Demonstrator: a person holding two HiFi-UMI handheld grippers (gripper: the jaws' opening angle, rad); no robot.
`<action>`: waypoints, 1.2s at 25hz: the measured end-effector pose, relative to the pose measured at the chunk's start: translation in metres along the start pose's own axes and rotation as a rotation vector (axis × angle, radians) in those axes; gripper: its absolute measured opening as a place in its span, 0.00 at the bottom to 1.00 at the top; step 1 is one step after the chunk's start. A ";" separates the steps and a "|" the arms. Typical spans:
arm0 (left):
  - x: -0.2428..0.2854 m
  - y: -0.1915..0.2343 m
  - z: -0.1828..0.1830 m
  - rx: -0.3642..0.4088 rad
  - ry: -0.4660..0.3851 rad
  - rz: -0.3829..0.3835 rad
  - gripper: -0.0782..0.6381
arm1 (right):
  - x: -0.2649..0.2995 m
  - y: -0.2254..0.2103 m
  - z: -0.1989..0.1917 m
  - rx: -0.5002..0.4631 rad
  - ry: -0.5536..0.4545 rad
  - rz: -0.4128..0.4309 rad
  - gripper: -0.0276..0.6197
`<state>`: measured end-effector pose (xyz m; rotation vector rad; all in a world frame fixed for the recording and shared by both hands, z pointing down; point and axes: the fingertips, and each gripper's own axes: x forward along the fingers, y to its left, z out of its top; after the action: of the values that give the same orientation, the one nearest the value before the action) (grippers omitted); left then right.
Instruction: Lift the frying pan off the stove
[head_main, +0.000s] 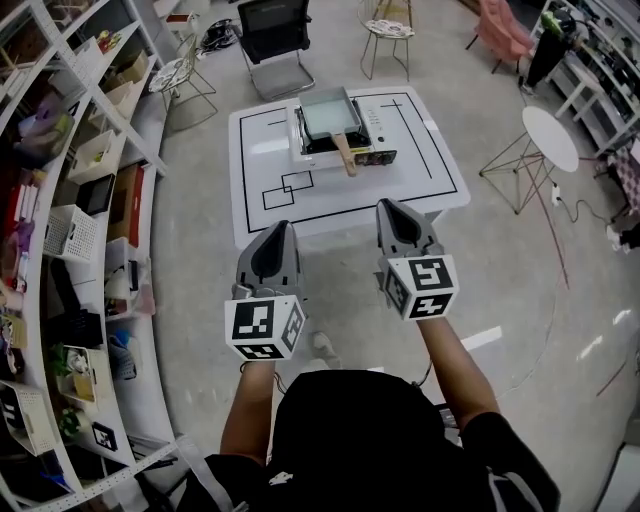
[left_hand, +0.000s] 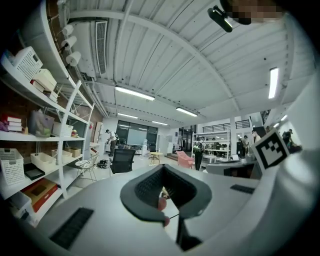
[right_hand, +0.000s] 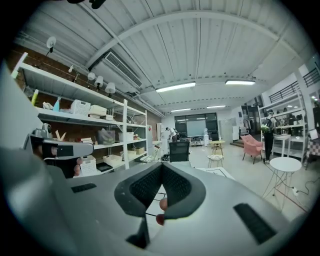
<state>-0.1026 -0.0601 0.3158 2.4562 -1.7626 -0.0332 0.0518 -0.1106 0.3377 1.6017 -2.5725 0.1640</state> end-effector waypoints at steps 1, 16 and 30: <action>0.004 0.006 0.000 -0.004 0.001 -0.007 0.11 | 0.006 0.002 0.001 -0.003 0.002 -0.005 0.05; 0.033 0.054 -0.010 -0.065 0.014 -0.048 0.11 | 0.058 0.016 -0.007 -0.020 0.045 -0.049 0.05; 0.100 0.064 -0.025 -0.051 0.064 -0.056 0.11 | 0.118 -0.021 -0.021 -0.007 0.101 -0.046 0.05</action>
<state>-0.1284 -0.1731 0.3524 2.4425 -1.6468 -0.0043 0.0198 -0.2216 0.3770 1.6056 -2.4562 0.2261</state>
